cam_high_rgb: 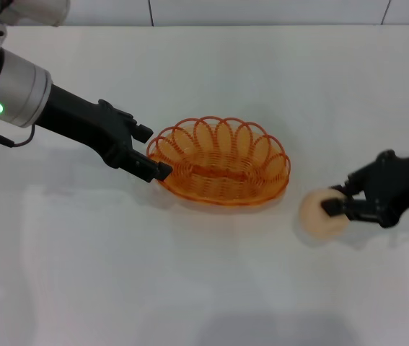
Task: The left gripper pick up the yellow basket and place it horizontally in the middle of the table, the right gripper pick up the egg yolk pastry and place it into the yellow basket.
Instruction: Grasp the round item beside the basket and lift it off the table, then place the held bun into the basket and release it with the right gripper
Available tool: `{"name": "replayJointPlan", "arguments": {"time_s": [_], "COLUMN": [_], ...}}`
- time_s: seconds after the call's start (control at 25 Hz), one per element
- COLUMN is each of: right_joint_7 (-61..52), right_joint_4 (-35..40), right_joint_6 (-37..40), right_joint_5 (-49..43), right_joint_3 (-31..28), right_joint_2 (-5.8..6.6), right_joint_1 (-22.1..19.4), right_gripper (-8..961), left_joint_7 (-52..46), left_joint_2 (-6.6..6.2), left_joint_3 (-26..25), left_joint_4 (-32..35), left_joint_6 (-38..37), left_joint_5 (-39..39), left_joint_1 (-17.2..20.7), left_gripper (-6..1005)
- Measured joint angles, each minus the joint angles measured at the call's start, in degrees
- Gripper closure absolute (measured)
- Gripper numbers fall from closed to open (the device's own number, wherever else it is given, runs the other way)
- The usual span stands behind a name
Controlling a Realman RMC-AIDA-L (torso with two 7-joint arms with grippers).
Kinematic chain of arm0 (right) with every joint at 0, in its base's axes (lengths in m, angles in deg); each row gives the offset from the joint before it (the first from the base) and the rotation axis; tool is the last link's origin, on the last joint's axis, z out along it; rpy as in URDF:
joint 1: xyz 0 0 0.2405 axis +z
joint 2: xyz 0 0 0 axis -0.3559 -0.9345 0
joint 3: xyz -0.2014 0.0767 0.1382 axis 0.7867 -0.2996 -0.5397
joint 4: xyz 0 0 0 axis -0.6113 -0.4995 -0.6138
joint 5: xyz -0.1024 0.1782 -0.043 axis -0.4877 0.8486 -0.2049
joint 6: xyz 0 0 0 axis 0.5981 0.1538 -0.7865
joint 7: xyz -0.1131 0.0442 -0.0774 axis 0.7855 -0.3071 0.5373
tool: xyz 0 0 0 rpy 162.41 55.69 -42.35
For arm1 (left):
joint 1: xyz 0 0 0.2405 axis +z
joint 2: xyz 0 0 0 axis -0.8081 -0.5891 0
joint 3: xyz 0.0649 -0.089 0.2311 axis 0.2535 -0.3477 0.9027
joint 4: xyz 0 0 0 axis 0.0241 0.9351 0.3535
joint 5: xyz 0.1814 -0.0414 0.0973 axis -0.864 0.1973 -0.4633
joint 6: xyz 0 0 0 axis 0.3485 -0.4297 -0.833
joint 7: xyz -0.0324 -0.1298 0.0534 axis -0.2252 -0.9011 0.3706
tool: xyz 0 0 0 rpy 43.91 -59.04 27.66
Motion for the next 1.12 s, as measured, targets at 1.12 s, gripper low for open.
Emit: {"name": "replayJointPlan", "arguments": {"time_s": [1.12], "right_joint_7": [-2.8], "right_joint_4": [-10.6], "right_joint_6": [-19.4], "right_joint_5": [0.6], "right_joint_3": [11.7], "right_joint_2": [-0.68], "right_joint_1": [15.6], "right_gripper": [904], "left_joint_7": [1.6], "left_joint_2": [0.71], "left_joint_3": [0.0], "left_joint_4": [0.8], "left_joint_6": [-0.8], "left_joint_5": [1.8], "left_joint_1": [0.6], "left_gripper": [125]}}
